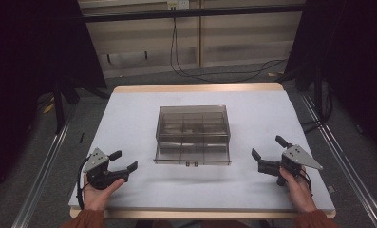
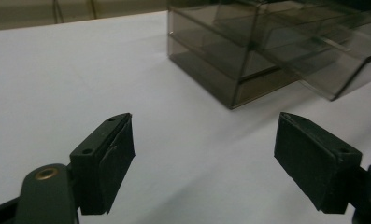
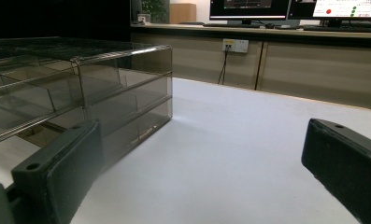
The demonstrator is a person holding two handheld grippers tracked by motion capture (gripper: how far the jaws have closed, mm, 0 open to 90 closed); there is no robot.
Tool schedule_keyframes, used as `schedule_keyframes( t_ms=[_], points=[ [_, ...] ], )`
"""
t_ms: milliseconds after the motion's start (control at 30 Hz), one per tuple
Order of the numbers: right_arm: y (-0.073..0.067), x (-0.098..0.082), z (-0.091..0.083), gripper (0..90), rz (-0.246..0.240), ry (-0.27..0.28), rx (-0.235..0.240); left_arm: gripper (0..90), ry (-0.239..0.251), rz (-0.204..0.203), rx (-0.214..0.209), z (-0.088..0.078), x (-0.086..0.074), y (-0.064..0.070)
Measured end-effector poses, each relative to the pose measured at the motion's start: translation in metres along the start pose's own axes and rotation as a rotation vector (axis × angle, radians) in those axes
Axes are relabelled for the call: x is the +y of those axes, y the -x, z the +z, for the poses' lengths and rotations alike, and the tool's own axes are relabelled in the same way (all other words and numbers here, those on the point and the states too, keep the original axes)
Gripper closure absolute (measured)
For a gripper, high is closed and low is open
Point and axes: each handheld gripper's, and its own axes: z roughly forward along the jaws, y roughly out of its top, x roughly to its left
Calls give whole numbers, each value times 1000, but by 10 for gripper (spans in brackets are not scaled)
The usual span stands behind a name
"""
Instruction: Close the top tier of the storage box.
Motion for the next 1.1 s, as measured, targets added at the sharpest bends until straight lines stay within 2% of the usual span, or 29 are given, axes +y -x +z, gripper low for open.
schedule_keyframes(
  t_ms=[167,267,300,333,367,433,467,533,600,633,700,733,800,867,933,1000,1100],
  points=[
    [0,0,0,0,-3,-1,-2,200,-22,-20,0,1,0,0],
    [0,0,0,0,1,0,5,207,-27,-37,-30,1,1,1],
    [0,0,0,0,1,2,6,237,-27,-36,-27,1,1,1],
    [0,0,0,0,0,1,3,251,-28,-38,-51,0,2,3],
    [0,0,0,0,0,1,3,274,-28,-38,-51,0,2,3],
    [0,0,-1,0,-6,0,3,323,-39,-21,-78,0,3,7],
    [0,0,-1,0,-6,0,3,344,-39,-21,-78,0,3,7],
    [0,0,0,0,-2,0,-2,339,-54,12,-59,0,3,12],
    [0,0,0,0,-6,0,2,355,-50,6,-97,2,3,15],
    [0,0,0,0,-5,1,1,382,-61,16,-98,2,3,16],
    [0,0,0,0,-3,0,-2,455,-69,32,-129,3,3,19],
    [0,0,0,0,-3,0,-2,455,-74,42,-134,3,3,21],
    [0,0,-1,0,-1,0,0,528,-77,57,-153,3,3,24],
    [0,0,0,0,-2,1,0,543,-77,67,-157,3,4,27],
    [0,0,0,0,-4,0,-2,586,-73,65,-178,3,4,29],
    [-1,0,-1,0,-3,-1,3,623,-71,33,-216,4,3,30],
    [0,0,0,0,-5,0,-2,662,-99,66,-228,5,2,35]
  ],
)
